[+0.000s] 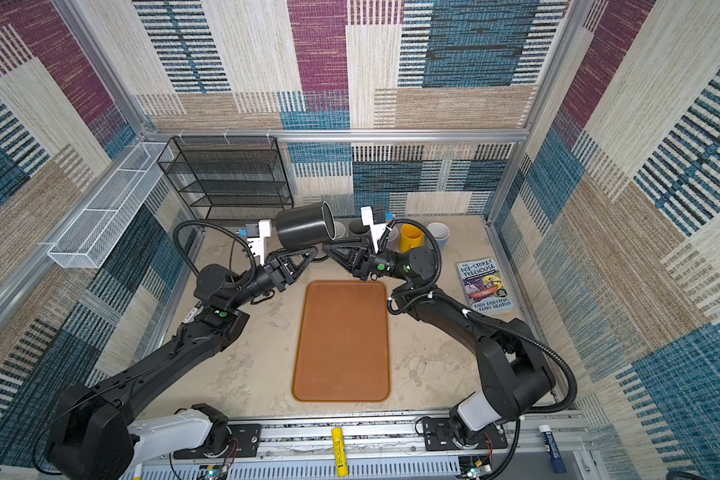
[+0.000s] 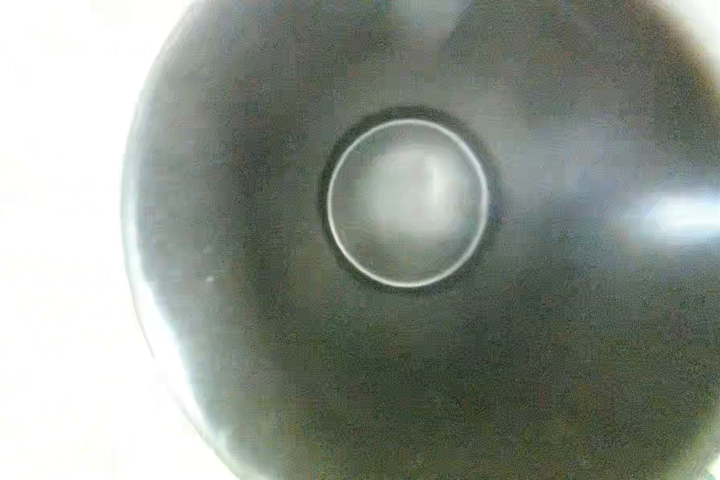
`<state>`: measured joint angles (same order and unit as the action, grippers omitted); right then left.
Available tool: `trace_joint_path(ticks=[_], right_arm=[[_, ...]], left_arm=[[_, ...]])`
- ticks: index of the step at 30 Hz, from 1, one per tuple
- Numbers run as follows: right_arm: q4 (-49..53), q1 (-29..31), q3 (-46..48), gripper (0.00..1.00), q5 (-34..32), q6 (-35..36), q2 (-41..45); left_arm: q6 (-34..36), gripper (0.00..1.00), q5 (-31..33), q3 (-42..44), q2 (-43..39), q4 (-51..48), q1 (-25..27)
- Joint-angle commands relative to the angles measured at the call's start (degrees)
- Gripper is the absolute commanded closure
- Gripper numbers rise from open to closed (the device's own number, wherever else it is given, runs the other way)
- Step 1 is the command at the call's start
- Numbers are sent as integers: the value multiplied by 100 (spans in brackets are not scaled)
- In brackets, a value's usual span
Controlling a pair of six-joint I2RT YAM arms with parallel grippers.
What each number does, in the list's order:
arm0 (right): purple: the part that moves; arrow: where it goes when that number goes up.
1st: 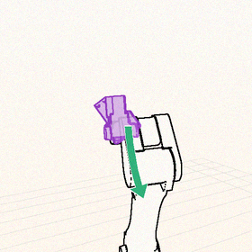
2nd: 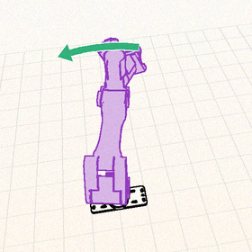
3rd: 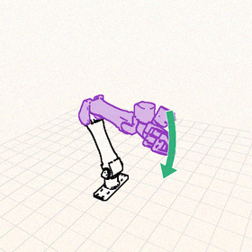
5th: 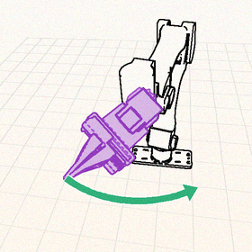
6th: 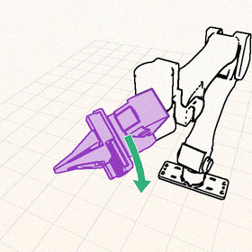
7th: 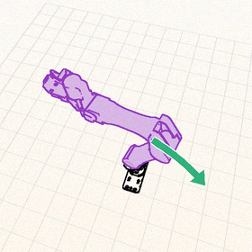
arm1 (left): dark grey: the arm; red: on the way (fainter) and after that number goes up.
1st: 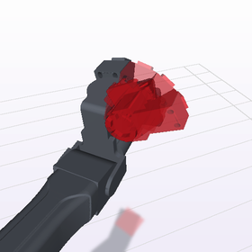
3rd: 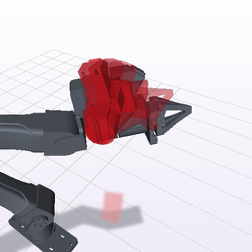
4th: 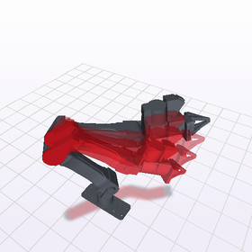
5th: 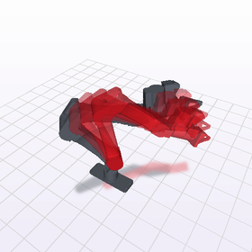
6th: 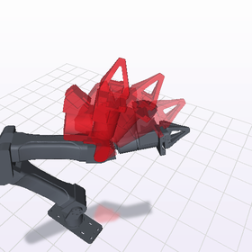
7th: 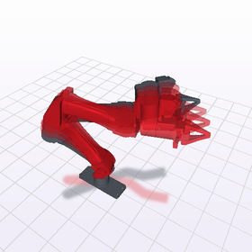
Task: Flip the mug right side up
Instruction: 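Raise the black mug sideways while the left gripper moves under its body, then close the left gripper on the black mug's base while the right gripper holds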
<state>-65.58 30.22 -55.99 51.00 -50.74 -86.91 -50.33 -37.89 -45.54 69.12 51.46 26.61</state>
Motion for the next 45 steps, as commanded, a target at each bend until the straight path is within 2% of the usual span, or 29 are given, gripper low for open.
trace_joint_path(ticks=[1,13,20,28,33,36,39,41,45], right_arm=[[-283,21,96,100,267,-50,-36],[-614,77,119,100,578,32,-186],[-545,81,182,100,604,160,-172],[-547,81,210,100,635,206,-135],[-327,81,124,100,709,343,-102],[-207,81,90,100,727,422,-50],[-116,81,88,100,741,475,8],[-44,81,88,100,752,519,55],[123,81,96,100,757,624,146]], left_arm=[[-203,80,99,-11,-113,1033,-2],[-963,84,-223,-34,216,2247,2],[-1137,85,-278,-74,327,2533,-5],[-1180,72,-388,-80,321,2449,-1],[-1155,69,-559,-143,306,2190,1],[-1122,75,-605,-145,288,2116,0],[-1014,85,-588,-161,232,1966,-2],[-902,100,-538,-141,172,1823,2],[-685,100,-426,-80,43,1514,2]])
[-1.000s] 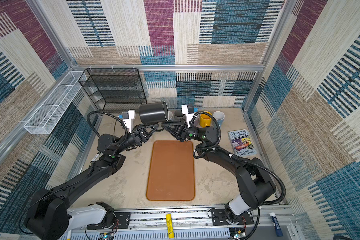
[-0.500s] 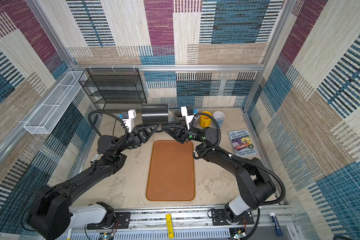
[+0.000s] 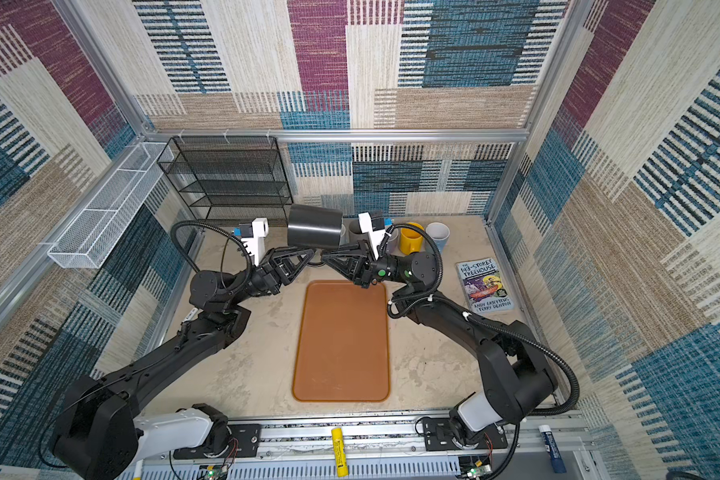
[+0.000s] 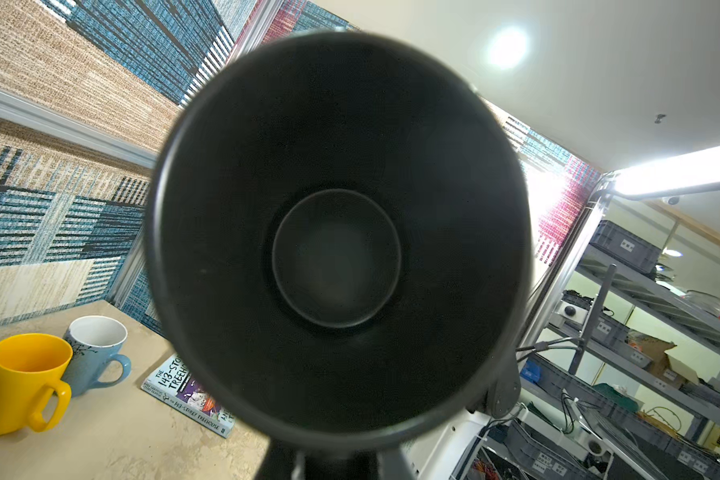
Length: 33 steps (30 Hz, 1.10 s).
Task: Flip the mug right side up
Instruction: 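Close the left gripper on the black mug's base while the right gripper holds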
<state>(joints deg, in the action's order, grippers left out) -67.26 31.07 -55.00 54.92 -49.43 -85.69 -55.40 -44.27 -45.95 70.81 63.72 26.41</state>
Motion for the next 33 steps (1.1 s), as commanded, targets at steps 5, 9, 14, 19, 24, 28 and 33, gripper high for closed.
trace_joint_path(ticks=[5,9,14,19,24,28,33], right_arm=[[685,-4,-36,100,293,702,152],[1083,-5,-104,98,189,892,243],[1347,-4,-98,80,15,1039,343],[1429,-4,-62,70,-32,1100,419],[1500,-5,23,64,-78,1188,510],[1552,-4,41,61,-103,1233,545],[1624,-13,104,60,-156,1309,598]], left_arm=[[57,100,244,-54,-277,-110,22],[315,100,281,-82,-391,-585,17],[441,100,341,-60,-470,-758,21],[460,100,396,-22,-471,-744,21],[471,100,455,22,-497,-719,21],[518,100,494,50,-506,-777,17],[626,100,554,78,-552,-915,21]])
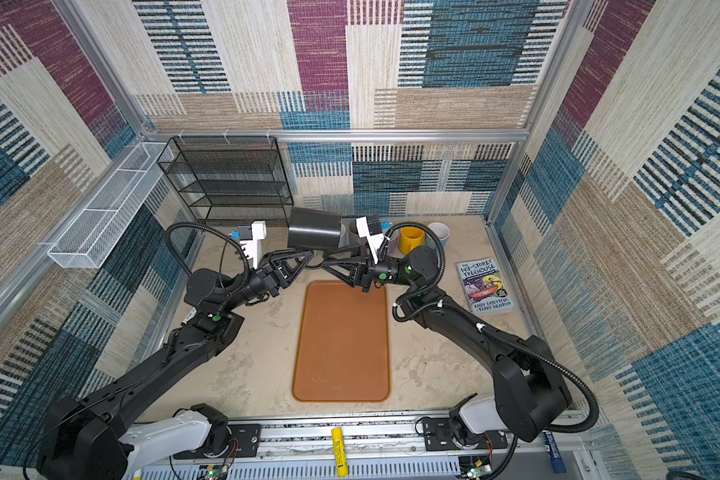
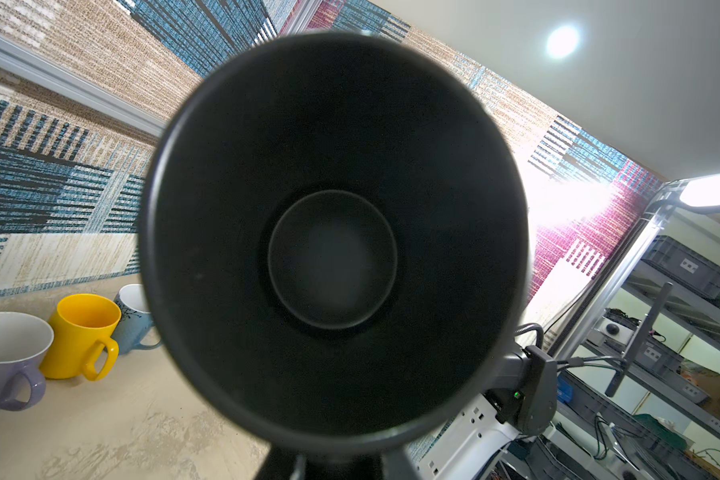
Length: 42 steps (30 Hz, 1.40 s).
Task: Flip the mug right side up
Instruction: 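Close the left gripper on the black mug's base while the right gripper holds, then open and withdraw the right gripper while the left gripper turns the mug upright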
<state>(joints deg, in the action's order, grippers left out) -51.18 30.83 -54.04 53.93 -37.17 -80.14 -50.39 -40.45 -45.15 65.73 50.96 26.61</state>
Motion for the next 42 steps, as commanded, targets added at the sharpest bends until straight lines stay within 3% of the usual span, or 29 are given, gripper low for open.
trace_joint_path(ticks=[1,25,31,42], right_arm=[[46,3,-12,61,-58,95,42],[1230,-506,760,62,-58,1019,1023],[1136,-543,974,63,-115,959,1147],[1277,-596,1063,64,-192,1024,1367]], left_arm=[[128,100,173,0,-50,355,1],[787,100,149,-235,-170,-854,-5],[1054,100,73,-434,-242,-1527,-10],[2128,100,524,-1131,-308,-4122,-46]])
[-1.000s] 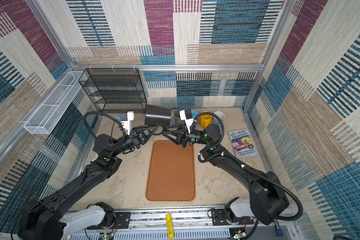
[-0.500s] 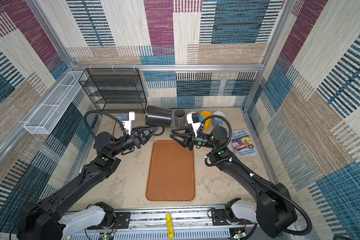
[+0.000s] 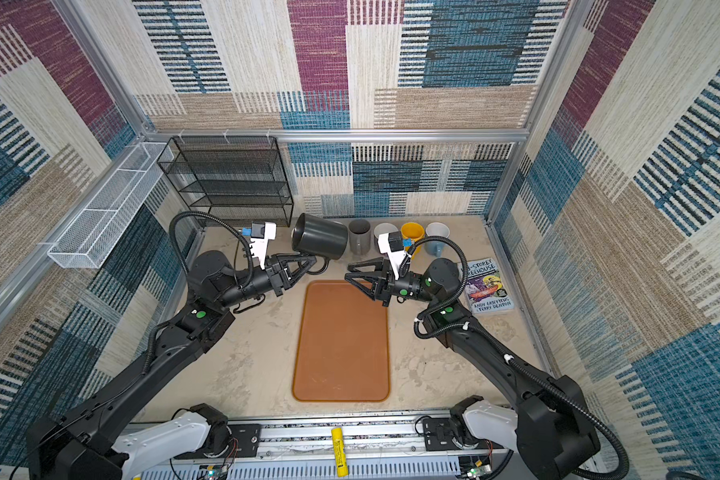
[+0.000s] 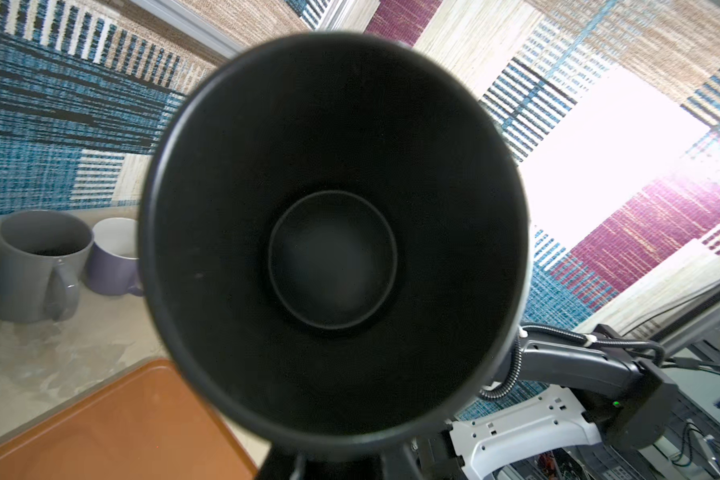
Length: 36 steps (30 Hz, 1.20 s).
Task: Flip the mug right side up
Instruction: 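Open and withdraw the right gripper while the left gripper turns the mug upright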
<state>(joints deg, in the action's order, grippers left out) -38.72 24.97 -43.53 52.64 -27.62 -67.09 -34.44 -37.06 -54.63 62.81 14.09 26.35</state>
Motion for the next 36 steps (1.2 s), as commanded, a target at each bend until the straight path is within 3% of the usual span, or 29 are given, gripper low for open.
trace_joint_path(ticks=[1,8,14,20,27,31,36], right_arm=[[69,-15,15,64,-78,95,80],[144,-45,31,64,-86,85,162],[253,-63,31,65,-112,154,166],[319,-89,62,65,-246,173,259],[566,-133,28,66,-481,274,411],[696,-148,46,64,-599,296,420],[1093,-157,64,57,-1292,368,502]], left_arm=[[590,100,221,-243,-3,-608,-24],[1060,100,339,-492,21,-1527,-156],[1438,100,906,-586,0,-2244,-266],[1571,100,1285,-361,-92,-2538,-365],[1567,100,2146,-175,-121,-2869,-584],[1589,100,2238,5,-64,-2737,-756],[1689,100,2566,150,145,-2740,-918]])
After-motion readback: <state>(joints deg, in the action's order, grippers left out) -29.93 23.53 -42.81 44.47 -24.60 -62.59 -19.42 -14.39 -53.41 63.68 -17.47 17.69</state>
